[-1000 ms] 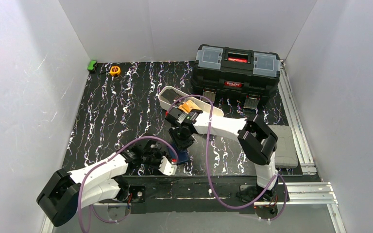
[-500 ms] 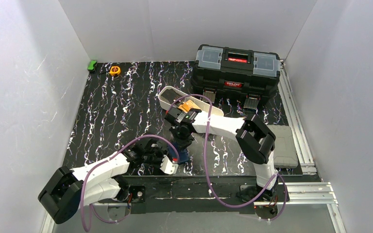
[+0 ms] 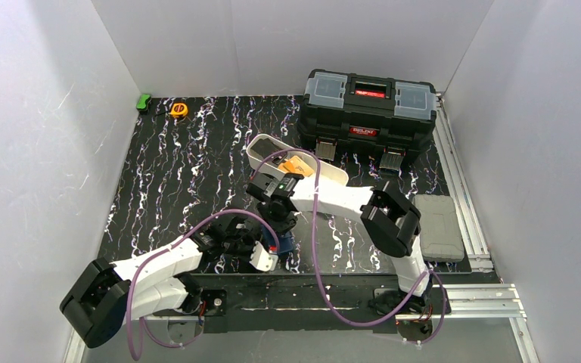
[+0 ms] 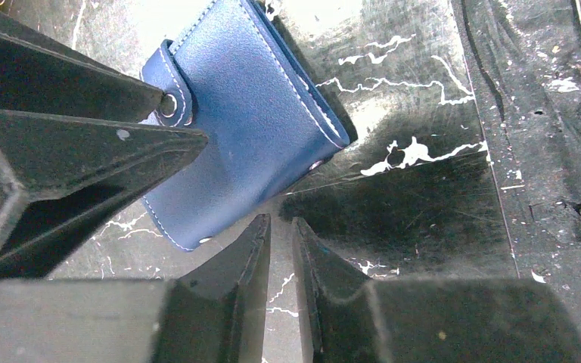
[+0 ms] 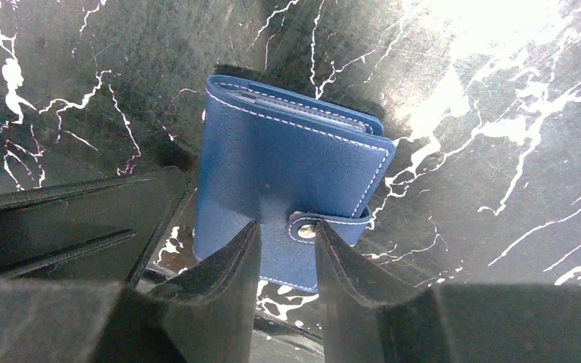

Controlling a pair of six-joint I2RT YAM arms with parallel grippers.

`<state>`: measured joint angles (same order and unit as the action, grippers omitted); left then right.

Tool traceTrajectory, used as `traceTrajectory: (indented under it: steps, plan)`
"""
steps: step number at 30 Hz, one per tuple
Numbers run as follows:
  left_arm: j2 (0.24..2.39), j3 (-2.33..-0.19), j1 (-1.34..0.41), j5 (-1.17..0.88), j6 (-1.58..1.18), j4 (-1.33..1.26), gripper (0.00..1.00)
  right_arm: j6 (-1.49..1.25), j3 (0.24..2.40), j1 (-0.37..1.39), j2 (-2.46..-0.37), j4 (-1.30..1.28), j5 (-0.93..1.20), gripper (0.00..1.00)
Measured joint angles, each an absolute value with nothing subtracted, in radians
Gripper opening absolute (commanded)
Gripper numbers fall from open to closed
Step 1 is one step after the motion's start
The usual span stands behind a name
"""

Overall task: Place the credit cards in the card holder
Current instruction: Close the card holder at the center of the board.

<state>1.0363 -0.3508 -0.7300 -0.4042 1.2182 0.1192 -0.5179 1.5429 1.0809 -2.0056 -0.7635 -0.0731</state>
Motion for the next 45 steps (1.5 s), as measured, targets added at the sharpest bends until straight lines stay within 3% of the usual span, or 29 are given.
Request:
traceTrajectory:
  steps: [17,34,45]
  plan:
    - [1.034,-0.350,-0.731,-0.411,1.202,0.120,0.17,-0.517,1.583,1.090,-2.036,-0.831,-0.157,0.33]
    - [1.034,-0.351,-0.731,-0.421,1.203,0.125,0.17,-0.517,1.627,1.133,-2.071,-0.898,-0.219,0.38]
    - [1.034,-0.354,-0.731,-0.427,1.204,0.137,0.17,-0.523,1.627,1.134,-2.071,-0.918,-0.263,0.23]
